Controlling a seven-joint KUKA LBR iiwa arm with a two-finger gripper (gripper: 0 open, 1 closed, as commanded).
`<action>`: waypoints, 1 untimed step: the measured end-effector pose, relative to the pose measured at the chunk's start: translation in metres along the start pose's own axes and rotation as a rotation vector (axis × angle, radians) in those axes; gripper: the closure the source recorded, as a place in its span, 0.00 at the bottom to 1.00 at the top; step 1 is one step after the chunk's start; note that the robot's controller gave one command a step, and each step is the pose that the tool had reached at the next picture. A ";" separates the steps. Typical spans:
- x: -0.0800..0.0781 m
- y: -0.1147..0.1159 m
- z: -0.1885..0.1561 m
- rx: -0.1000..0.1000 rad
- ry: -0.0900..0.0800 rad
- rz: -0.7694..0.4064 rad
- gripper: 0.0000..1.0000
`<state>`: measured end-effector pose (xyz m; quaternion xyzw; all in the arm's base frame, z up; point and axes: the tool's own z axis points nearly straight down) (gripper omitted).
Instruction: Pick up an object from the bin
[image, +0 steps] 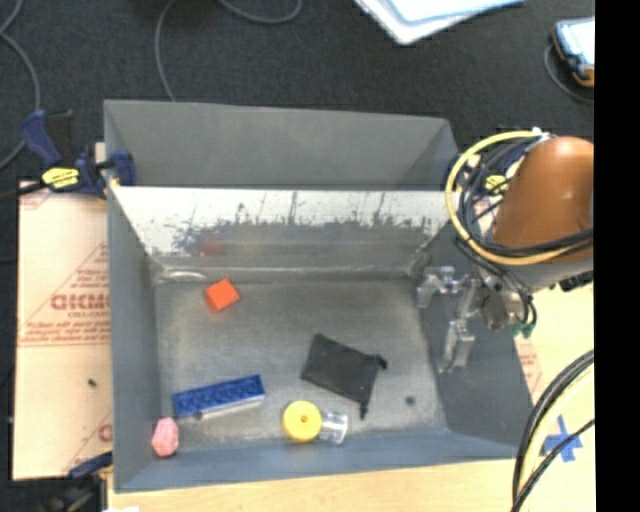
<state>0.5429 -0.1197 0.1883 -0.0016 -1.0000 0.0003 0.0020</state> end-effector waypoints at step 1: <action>-0.002 0.001 -0.005 0.002 -0.008 -0.004 0.00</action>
Offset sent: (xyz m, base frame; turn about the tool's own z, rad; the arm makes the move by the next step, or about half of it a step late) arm -0.0066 0.0727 -0.1183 0.1107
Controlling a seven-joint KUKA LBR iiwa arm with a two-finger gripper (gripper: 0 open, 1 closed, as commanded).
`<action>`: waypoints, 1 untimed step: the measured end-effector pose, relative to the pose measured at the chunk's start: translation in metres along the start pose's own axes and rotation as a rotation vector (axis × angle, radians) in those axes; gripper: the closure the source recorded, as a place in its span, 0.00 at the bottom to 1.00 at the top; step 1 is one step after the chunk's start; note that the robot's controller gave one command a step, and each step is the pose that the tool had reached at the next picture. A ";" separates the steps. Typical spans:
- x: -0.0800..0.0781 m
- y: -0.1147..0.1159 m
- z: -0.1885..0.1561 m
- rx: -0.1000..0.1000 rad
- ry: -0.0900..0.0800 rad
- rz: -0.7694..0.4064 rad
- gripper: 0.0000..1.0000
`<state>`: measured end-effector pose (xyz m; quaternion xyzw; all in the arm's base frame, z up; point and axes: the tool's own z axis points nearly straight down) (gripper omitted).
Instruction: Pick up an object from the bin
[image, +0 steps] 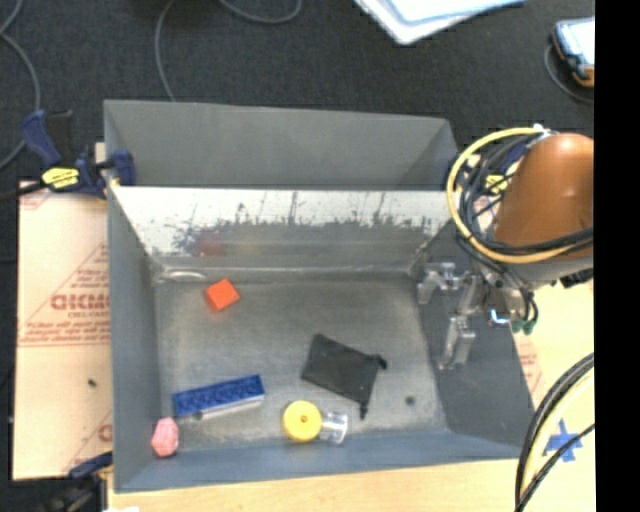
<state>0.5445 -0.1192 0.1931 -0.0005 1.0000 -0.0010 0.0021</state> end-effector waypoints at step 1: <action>0.009 0.074 0.126 -0.003 0.011 0.112 0.00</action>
Offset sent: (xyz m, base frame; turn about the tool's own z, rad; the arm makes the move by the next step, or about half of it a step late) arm -0.0055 0.0722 -0.0638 0.0164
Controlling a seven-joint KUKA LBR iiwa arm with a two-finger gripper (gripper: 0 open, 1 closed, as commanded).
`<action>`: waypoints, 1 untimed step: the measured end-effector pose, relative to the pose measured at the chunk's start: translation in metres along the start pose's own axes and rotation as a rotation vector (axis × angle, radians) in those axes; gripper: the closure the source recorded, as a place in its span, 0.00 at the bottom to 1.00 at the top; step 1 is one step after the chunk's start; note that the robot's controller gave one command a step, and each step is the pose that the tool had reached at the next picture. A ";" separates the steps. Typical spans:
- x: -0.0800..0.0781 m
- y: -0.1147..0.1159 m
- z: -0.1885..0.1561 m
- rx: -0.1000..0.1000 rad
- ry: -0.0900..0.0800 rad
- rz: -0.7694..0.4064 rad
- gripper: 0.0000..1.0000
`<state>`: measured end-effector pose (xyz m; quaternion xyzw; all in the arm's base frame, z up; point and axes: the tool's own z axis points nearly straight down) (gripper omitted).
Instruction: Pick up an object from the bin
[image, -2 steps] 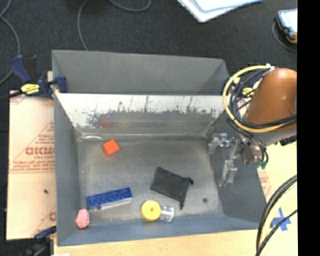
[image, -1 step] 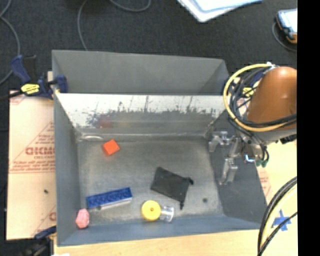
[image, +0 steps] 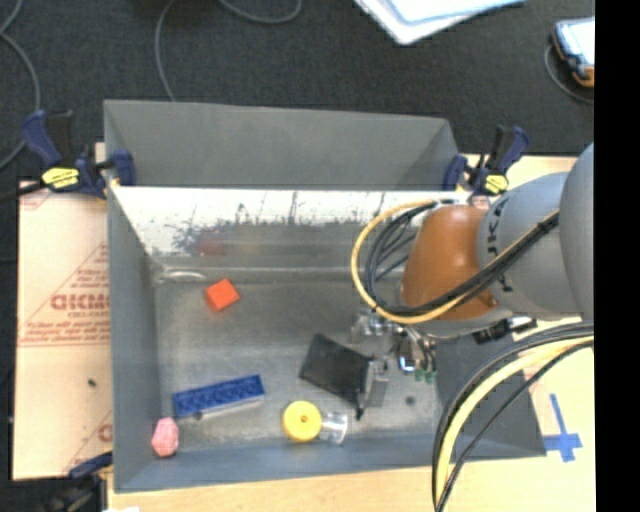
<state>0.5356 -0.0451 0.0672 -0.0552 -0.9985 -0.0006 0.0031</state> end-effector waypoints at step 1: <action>-0.005 -0.002 -0.063 0.004 -0.016 -0.096 0.00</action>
Offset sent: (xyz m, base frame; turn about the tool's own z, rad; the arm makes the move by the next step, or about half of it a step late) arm -0.0160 0.0461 0.0328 0.0824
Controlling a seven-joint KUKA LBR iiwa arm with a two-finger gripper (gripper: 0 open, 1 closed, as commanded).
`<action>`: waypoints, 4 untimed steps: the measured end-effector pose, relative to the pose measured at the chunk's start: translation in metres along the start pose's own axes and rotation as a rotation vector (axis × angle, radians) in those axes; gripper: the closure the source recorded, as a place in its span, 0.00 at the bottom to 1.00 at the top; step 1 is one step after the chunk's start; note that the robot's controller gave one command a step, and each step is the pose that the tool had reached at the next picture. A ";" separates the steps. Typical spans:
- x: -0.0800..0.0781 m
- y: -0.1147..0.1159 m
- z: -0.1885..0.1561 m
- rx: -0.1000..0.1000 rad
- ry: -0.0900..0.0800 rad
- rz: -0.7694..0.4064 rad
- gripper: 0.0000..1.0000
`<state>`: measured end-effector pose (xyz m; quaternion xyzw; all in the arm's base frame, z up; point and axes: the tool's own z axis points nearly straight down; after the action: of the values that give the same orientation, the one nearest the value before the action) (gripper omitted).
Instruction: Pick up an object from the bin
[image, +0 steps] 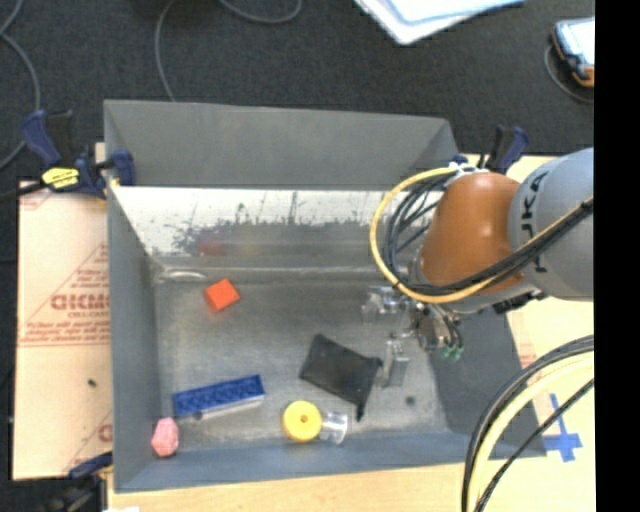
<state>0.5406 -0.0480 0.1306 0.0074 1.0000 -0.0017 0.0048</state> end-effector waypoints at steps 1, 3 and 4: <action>0.022 0.050 0.031 -0.005 0.017 0.174 0.00; 0.021 0.043 0.060 -0.004 0.012 0.320 1.00; 0.020 0.043 0.060 -0.004 0.012 0.320 1.00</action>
Offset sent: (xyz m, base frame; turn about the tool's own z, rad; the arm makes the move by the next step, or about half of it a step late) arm -0.0180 0.0441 -0.0606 0.1725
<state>0.5213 -0.0050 0.0705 0.1665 0.9860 0.0011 -0.0010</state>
